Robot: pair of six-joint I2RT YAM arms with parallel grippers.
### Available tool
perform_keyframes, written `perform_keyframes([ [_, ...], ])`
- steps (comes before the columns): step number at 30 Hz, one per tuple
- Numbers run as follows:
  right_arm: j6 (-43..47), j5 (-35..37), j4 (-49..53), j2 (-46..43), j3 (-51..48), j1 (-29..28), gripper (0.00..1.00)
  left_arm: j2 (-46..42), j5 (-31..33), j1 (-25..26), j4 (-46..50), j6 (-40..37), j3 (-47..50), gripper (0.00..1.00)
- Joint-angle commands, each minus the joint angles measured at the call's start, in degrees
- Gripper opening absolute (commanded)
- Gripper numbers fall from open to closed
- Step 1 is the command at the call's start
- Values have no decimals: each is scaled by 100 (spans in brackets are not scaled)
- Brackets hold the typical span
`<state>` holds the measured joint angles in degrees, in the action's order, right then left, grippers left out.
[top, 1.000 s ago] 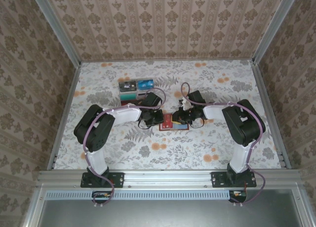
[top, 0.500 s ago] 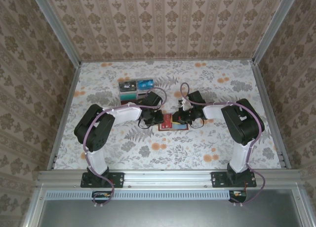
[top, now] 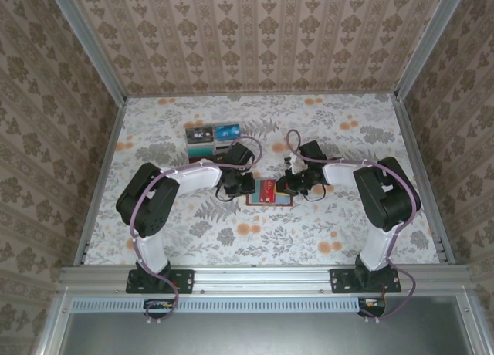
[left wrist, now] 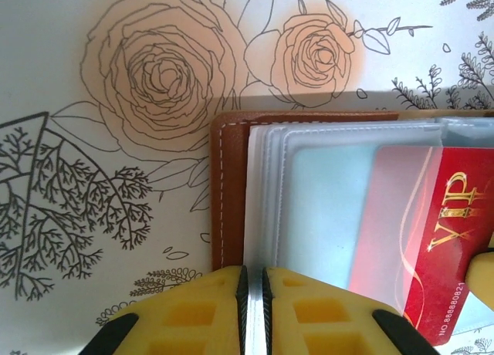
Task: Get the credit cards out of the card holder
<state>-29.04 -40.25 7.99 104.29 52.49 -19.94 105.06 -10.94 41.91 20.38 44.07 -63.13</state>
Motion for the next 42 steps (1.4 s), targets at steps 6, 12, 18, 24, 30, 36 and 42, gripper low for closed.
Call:
perform_keyframes([
  [6,109,176,254,-84,37,17,8,-167,157,183,449,-416,-516,17],
  [12,40,171,59,-85,-37,12,12,-143,304,287,22,-167,-328,12],
  [18,-83,116,-117,-35,-28,17,15,331,84,377,42,-74,-447,7],
  [24,-210,-223,-414,-14,-26,16,21,516,188,378,418,-86,-419,5],
  [30,-420,-440,-694,82,-12,0,22,534,133,379,405,-55,-292,4],
  [36,-403,-440,-698,95,-2,-1,15,622,64,371,453,-159,-423,4],
  [42,-215,-35,-364,-292,-80,16,2,605,-5,285,495,-244,-523,4],
])
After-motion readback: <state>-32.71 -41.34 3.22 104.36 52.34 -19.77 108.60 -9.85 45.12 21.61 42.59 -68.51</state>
